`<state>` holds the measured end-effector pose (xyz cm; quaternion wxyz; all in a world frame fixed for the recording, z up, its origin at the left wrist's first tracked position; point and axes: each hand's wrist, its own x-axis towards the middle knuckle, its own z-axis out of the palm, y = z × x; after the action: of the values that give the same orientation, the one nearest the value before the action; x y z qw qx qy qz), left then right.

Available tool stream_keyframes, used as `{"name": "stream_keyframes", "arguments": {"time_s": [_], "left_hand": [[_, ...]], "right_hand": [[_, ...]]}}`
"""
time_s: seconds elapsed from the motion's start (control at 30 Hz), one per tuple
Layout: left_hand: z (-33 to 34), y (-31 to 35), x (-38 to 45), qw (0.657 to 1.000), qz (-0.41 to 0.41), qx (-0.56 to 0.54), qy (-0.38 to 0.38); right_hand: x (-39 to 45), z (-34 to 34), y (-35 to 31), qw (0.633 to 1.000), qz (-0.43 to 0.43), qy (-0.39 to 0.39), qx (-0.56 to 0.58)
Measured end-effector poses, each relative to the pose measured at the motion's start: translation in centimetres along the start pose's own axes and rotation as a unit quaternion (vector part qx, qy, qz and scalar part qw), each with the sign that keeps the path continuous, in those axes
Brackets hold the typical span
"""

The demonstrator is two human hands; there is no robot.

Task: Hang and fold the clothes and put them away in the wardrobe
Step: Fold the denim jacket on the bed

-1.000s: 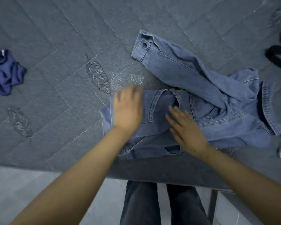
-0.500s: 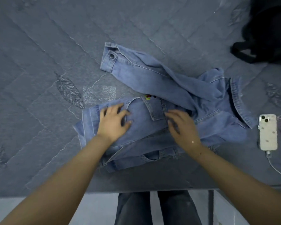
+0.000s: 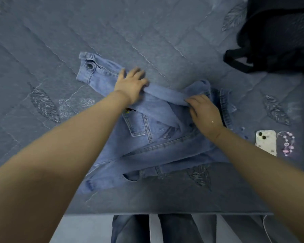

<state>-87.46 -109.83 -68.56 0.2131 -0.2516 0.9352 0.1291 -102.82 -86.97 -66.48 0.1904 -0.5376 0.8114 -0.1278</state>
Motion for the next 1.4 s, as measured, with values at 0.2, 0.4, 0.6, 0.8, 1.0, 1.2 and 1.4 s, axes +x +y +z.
{"name": "stream_keyframes", "arguments": {"time_s": [0.2, 0.4, 0.6, 0.8, 1.0, 1.2, 1.4], "left_hand": [[-3.3, 0.0, -3.6, 0.997, 0.061, -0.035, 0.041], [-7.7, 2.8, -12.8, 0.953, 0.055, -0.221, -0.202], [-4.3, 4.8, -15.3, 0.832, -0.060, -0.208, -0.510], [-4.2, 0.7, -15.5, 0.807, -0.154, -0.075, -0.565], [-1.1, -6.0, -16.5, 0.894, -0.166, -0.123, -0.398], [3.1, -8.3, -17.8, 0.920, -0.268, -0.218, -0.184], [3.2, -2.7, -17.2, 0.944, -0.306, -0.088, 0.087]], "right_hand": [[-2.7, -3.2, 1.4, 0.979, 0.011, 0.004, 0.206], [-3.2, -6.0, 2.7, 0.928, 0.043, -0.167, 0.330], [-3.4, -6.4, 1.7, 0.914, 0.033, -0.328, 0.237], [-1.7, -4.7, 2.0, 0.895, -0.002, -0.432, 0.111], [-1.0, -2.4, 4.8, 0.948, 0.056, -0.282, 0.135], [-1.6, -2.0, 3.4, 0.981, 0.038, -0.136, 0.132], [0.4, -1.6, 0.4, 0.977, 0.107, -0.158, -0.093]]}}
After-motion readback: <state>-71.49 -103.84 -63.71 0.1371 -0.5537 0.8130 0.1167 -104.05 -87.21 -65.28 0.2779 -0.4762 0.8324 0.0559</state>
